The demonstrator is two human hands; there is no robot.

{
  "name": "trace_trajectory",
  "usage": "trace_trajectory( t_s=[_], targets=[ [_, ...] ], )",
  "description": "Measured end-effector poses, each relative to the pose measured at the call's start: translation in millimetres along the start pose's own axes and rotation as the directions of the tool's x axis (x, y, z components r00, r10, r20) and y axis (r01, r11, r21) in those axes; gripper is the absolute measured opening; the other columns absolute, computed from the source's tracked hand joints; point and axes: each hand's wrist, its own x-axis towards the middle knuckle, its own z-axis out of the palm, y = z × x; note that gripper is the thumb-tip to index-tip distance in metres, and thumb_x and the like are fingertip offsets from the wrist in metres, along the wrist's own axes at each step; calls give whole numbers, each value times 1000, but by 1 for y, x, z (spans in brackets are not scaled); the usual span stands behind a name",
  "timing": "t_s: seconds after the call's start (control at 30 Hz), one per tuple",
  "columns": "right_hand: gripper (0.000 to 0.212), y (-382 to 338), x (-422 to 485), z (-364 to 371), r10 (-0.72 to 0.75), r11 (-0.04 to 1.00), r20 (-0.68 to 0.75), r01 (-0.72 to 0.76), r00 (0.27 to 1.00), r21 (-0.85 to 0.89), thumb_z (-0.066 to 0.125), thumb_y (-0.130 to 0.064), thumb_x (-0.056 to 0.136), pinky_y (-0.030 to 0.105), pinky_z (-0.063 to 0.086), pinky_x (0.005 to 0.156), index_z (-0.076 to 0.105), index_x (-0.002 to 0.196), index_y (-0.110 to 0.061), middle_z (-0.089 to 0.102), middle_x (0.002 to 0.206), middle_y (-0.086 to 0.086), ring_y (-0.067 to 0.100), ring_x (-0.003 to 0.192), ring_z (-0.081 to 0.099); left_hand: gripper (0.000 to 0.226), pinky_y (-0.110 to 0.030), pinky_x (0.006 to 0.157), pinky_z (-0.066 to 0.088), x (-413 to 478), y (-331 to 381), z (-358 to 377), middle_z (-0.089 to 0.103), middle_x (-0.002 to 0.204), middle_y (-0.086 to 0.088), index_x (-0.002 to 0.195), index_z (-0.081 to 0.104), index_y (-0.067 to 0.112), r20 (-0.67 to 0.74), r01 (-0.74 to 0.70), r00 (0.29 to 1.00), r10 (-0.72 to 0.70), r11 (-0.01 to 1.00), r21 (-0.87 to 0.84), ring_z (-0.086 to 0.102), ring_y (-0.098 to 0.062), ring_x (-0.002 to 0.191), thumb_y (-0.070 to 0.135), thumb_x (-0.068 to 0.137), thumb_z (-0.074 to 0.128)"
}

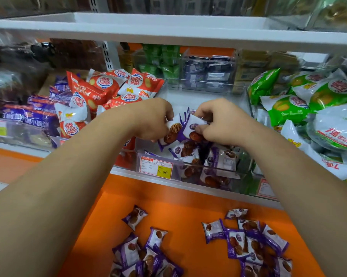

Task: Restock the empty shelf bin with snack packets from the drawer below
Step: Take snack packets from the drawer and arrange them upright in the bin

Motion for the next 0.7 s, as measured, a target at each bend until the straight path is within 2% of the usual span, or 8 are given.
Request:
trace_trajectory(
  t_s=[0.1, 0.17, 0.27, 0.33, 0.43, 0.53, 0.63, 0.7],
  targets=[
    [13, 4, -2, -3, 40, 997, -57, -36, 998, 66, 72, -29, 84, 33, 49, 60, 59, 85, -28, 64, 76, -5, 17, 62, 59, 53, -41, 80, 63, 0, -2, -1, 71, 109, -4, 138, 51, 26, 23, 11, 1000, -5, 972, -236, 76, -22, 82, 6, 91, 64],
    [12, 5, -3, -2, 63, 993, -84, -54, 994, 104, 70, -26, 85, 32, 47, 59, 59, 90, -25, 64, 77, -4, 17, 62, 58, 63, -34, 72, 64, -3, -2, -2, 66, 113, -9, 144, 46, 32, 62, 40, 998, -21, 940, -338, 74, -25, 85, 3, 91, 65],
    [9, 6, -7, -3, 97, 985, -124, -77, 988, 152, 68, -27, 90, 34, 51, 58, 60, 93, -24, 64, 77, 3, 21, 60, 58, 47, -30, 64, 62, -12, 0, -4, 66, 108, -25, 129, 56, 26, 60, 34, 998, -3, 849, -527, 73, -33, 90, -1, 92, 67],
    [8, 6, -10, -6, 136, 963, -119, -103, 984, 248, 68, -26, 91, 45, 61, 61, 62, 87, -24, 62, 70, 4, 23, 58, 60, 40, -25, 58, 58, -20, 2, -7, 67, 97, -25, 125, 60, 18, 6, 2, 1000, 2, 784, -620, 70, -26, 75, -3, 92, 67],
    [10, 4, -15, -12, 229, 872, -44, -185, 972, 454, 70, -23, 94, 54, 63, 59, 63, 87, -20, 53, 70, 4, 22, 55, 57, 31, -24, 53, 55, -33, 5, -11, 70, 90, -21, 119, 64, 9, -50, -26, 999, -16, 664, -747, 67, -17, 66, -3, 92, 68],
    [15, -3, -21, -19, 261, 792, 30, -232, 965, 564, 72, -20, 95, 45, 63, 54, 64, 104, -13, 56, 87, 10, 22, 61, 59, 30, -24, 53, 55, -41, 10, -8, 74, 85, -14, 118, 64, 5, -65, -42, 998, -23, 552, -833, 67, -15, 66, -2, 89, 71],
    [3, -8, -26, -25, 225, 742, 69, -217, 972, 635, 70, -16, 96, 36, 60, 51, 69, 98, -13, 66, 99, 18, 21, 68, 66, 28, -23, 62, 61, -41, 18, -2, 75, 89, -14, 117, 63, 3, -54, -38, 998, -30, 396, -918, 69, -20, 79, -4, 90, 69],
    [2, -9, -29, -29, 197, 730, 79, -200, 977, 654, 70, -16, 97, 33, 59, 51, 70, 95, -16, 70, 102, 16, 19, 73, 69, 26, -26, 70, 61, -41, 21, 1, 75, 99, -21, 113, 64, 5, -54, -39, 998, -33, 360, -932, 69, -26, 89, -5, 90, 69]
  ],
)
